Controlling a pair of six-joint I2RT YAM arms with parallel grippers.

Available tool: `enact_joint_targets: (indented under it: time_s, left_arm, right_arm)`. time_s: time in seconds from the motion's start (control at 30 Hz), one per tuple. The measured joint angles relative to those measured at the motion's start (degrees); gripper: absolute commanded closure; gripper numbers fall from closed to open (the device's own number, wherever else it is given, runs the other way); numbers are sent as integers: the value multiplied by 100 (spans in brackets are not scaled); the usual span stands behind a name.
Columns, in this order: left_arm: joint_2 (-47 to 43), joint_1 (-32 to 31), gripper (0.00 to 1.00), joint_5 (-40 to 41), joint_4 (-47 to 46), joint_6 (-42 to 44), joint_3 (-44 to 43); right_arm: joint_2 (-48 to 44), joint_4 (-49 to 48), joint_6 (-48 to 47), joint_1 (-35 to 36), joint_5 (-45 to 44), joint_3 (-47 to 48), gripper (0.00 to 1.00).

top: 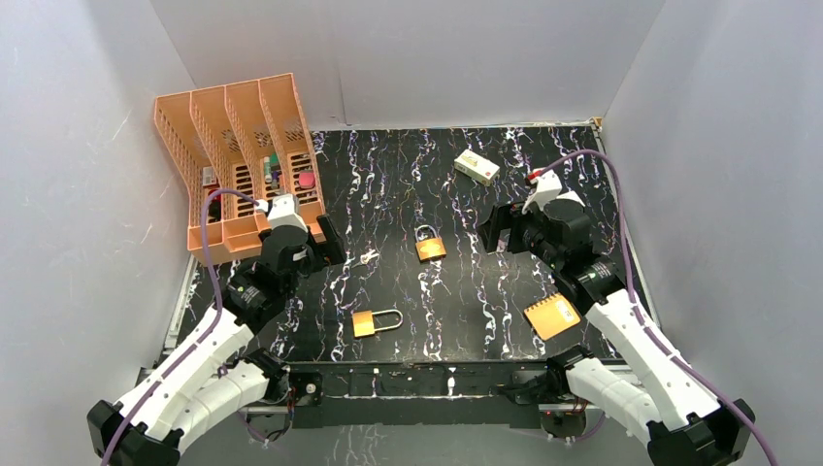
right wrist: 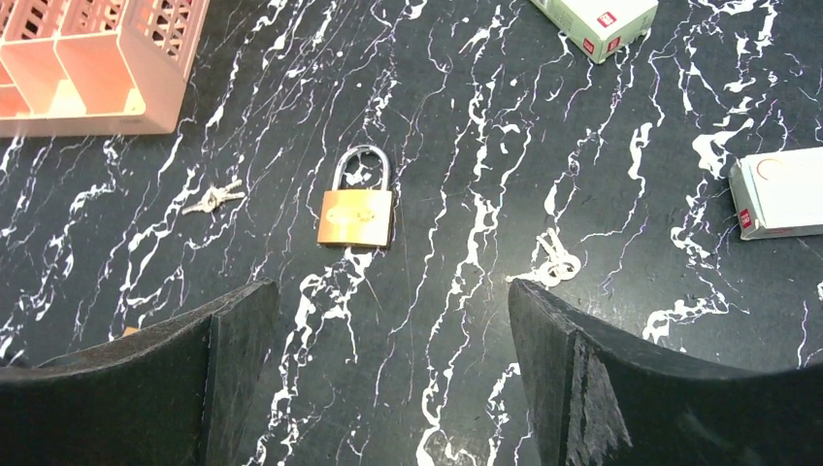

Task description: Unlock with the key

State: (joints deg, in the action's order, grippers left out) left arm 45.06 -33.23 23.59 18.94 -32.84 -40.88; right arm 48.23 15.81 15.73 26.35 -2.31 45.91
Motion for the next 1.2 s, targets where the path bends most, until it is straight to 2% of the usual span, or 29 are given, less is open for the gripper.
enact_joint_targets:
  time_s: [0.23,0.4,0.57,0.7,0.8,0.93,1.07,1.2]
  left_arm:
    - [-254,0,2,-358,-144,254,46]
    - [-389,0,2,-645,-219,476,109]
    - [-505,0,5,-732,26,295,81]
    - [-437,0,7,-796,466,-186,11]
    - [-284,0,10,-911,817,-608,0]
    - [-118,0,19,-1224,1071,-1051,96]
    - [105,0,28,-1641,1139,-1333,286]
    - [496,-31,32,-2090,1099,-1482,525]
  right_arm:
    - [-164,140,-319,0,125,70,8]
    - [-166,372,-522,0,345,363,15]
    - [-11,638,-584,162,702,632,17]
    - [236,726,-417,826,601,649,19]
    - [485,656,-166,1746,319,555,19]
    - [852,411,286,2549,76,203,22]
    - [1180,76,769,2802,76,-205,26]
    - [1486,-269,1169,2949,81,-457,30]
